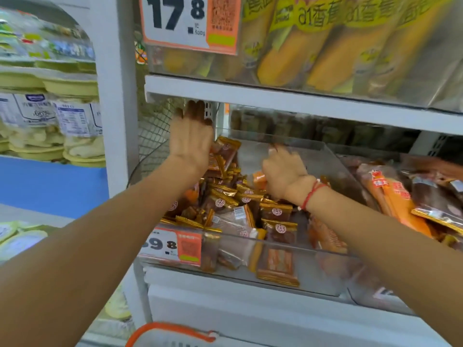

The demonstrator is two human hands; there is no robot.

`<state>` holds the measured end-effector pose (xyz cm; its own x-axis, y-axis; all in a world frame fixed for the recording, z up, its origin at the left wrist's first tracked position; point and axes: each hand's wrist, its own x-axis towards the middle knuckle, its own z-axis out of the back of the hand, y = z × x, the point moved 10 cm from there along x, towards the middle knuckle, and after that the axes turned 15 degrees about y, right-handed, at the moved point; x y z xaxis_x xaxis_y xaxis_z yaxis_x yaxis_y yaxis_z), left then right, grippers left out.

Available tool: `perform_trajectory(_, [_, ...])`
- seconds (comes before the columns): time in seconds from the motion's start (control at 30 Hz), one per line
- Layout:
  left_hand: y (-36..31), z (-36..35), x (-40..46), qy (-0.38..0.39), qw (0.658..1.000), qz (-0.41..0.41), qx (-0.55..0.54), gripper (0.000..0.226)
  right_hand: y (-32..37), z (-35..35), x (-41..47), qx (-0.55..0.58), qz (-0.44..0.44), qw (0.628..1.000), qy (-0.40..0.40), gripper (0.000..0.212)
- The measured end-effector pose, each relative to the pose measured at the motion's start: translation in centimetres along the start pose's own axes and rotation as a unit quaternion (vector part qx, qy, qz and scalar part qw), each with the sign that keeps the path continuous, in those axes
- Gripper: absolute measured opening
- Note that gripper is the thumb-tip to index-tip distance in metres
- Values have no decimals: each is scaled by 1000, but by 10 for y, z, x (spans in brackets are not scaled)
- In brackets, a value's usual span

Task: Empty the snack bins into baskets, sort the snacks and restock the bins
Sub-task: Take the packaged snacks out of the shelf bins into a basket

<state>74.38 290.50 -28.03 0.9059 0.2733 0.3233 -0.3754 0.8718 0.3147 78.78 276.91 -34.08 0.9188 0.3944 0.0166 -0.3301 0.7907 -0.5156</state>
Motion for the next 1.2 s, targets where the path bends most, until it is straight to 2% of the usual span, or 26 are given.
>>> perform_trajectory(0.07, [-4,-5,-14,15,1000,-16,12,37,-1,-4,-22,70,13,997,-7,49])
perform_trajectory(0.13, [-4,-3,-34,18,999,-39,-13,40,-7,0,-48,97,29,994,-48,57])
perform_trajectory(0.27, [-2,37,-99,-85,978,-145,-123,28,-21,27,-112,202,82,969,-113,30])
perform_trajectory(0.37, [11,68,-157,-162,945,-208,-196,45,-27,49,-175,238,124,943,-195,33])
perform_trajectory(0.43, [26,85,-198,-197,927,-230,-221,43,-28,58,-219,267,149,921,-240,38])
perform_trajectory(0.47, [36,90,-217,-199,921,-237,-238,38,-28,57,-235,287,159,917,-228,41])
perform_trajectory(0.53, [52,95,-248,-165,911,-244,-287,31,-22,42,-254,332,170,918,-134,39])
perform_trajectory(0.6, [48,81,-269,-63,910,-255,-320,26,0,7,-265,338,194,921,1,23])
perform_trajectory(0.67, [30,49,-277,47,924,-253,-284,21,27,-32,-271,322,218,914,119,18])
perform_trajectory(0.77, [-11,-10,-291,195,919,-281,-194,31,69,-95,-279,302,241,880,275,28])
perform_trajectory(0.87, [-29,-51,-299,292,892,-298,-175,49,89,-130,-287,295,259,848,355,49])
perform_trajectory(0.9, [-24,-53,-293,287,894,-287,-190,52,89,-128,-283,308,265,848,342,50])
perform_trajectory(0.93, [-13,-47,-280,248,904,-268,-224,52,85,-116,-276,325,268,854,307,46])
perform_trajectory(1.0, [20,-23,-252,94,918,-224,-314,42,70,-75,-253,397,266,856,198,30])
perform_trajectory(1.07, [51,-12,-226,-16,906,-185,-380,33,54,-24,-228,484,263,831,75,21])
perform_trajectory(1.13, [64,-16,-204,-64,902,-177,-389,31,38,19,-200,521,253,814,-30,22])
perform_trajectory(1.2, [67,-26,-185,-88,912,-177,-359,37,30,45,-162,529,229,814,-70,23])
